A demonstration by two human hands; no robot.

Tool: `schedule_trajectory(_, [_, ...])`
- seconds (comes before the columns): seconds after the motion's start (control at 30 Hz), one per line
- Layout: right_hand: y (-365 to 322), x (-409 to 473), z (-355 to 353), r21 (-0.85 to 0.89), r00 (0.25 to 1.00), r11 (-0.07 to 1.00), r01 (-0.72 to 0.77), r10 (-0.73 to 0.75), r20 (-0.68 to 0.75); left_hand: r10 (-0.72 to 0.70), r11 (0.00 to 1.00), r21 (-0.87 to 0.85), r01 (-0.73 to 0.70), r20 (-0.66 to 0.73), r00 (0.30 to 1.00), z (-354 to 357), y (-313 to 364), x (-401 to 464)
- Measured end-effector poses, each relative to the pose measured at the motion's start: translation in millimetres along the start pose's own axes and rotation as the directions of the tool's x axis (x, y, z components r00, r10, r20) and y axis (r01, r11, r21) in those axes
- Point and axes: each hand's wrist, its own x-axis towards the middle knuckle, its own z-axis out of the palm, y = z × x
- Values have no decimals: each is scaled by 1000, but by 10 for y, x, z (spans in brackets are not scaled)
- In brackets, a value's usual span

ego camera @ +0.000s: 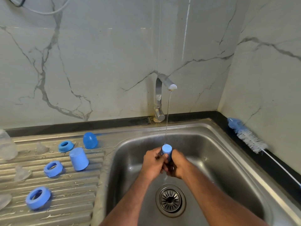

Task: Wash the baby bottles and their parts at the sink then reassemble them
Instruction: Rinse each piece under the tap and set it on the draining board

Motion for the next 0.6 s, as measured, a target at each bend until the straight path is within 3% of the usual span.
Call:
schedule_trajectory(0.17, [11, -75, -24, -92, 996, 992, -91, 89, -24, -8, 989, 147, 11, -21, 1000, 35, -19, 10])
schedule_trajectory(0.33, [4, -97, -38, -95, 996, 992, -80, 83, 27, -94, 983, 151, 101, -54, 994, 49, 15, -9])
schedule_trajectory(0.53, [-61, -22, 25, 12, 957, 957, 291, -291, -4, -218, 974, 27, 225, -160, 963, -6, -63, 42])
schedule_trajectory(0.6, [-39, 4, 57, -42, 930, 929, 367, -366, 32, -226, 972, 23, 232, -151, 962, -19, -89, 45])
